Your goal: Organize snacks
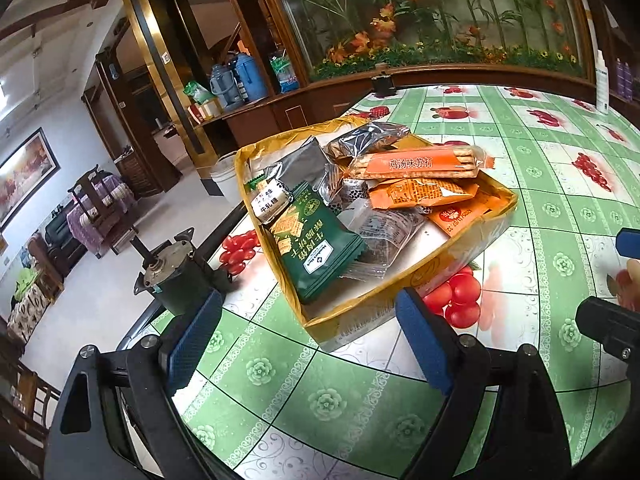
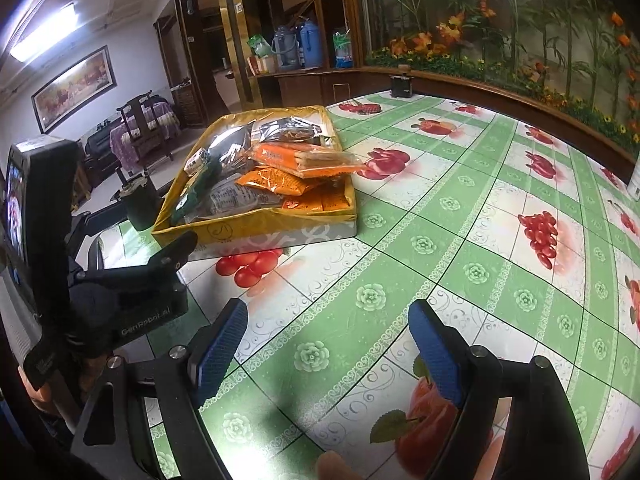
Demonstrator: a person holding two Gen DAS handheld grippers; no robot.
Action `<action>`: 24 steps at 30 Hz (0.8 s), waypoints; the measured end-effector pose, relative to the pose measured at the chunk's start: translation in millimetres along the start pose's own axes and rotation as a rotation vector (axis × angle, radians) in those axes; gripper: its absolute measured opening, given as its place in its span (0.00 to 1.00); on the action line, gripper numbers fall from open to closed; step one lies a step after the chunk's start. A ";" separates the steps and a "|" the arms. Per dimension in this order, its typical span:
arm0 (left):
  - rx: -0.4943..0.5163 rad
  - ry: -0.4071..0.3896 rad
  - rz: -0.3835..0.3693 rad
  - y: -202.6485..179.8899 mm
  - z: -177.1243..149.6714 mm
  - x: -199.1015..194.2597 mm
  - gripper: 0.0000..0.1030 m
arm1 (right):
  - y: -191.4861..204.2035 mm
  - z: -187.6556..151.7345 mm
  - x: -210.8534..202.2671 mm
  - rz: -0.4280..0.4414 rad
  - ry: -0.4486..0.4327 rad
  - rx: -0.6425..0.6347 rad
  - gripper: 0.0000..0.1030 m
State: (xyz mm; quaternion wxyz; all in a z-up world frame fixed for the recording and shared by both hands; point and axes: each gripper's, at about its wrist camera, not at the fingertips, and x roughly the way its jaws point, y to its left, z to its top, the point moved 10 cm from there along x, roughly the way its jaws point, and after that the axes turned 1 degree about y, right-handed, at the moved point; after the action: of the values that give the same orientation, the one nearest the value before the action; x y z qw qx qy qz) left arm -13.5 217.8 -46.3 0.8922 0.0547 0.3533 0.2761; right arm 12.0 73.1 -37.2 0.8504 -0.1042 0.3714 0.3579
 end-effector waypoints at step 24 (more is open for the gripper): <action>-0.006 0.024 -0.013 1.5 -3.5 0.6 0.87 | 3.4 1.5 -1.2 -0.047 -0.021 -0.063 0.97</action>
State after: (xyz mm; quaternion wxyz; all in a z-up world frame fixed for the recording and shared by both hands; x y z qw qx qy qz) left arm -16.2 219.0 -48.8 0.8898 0.0463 0.3636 0.2719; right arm 9.9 75.6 -35.0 0.8587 -0.1357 0.3485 0.3504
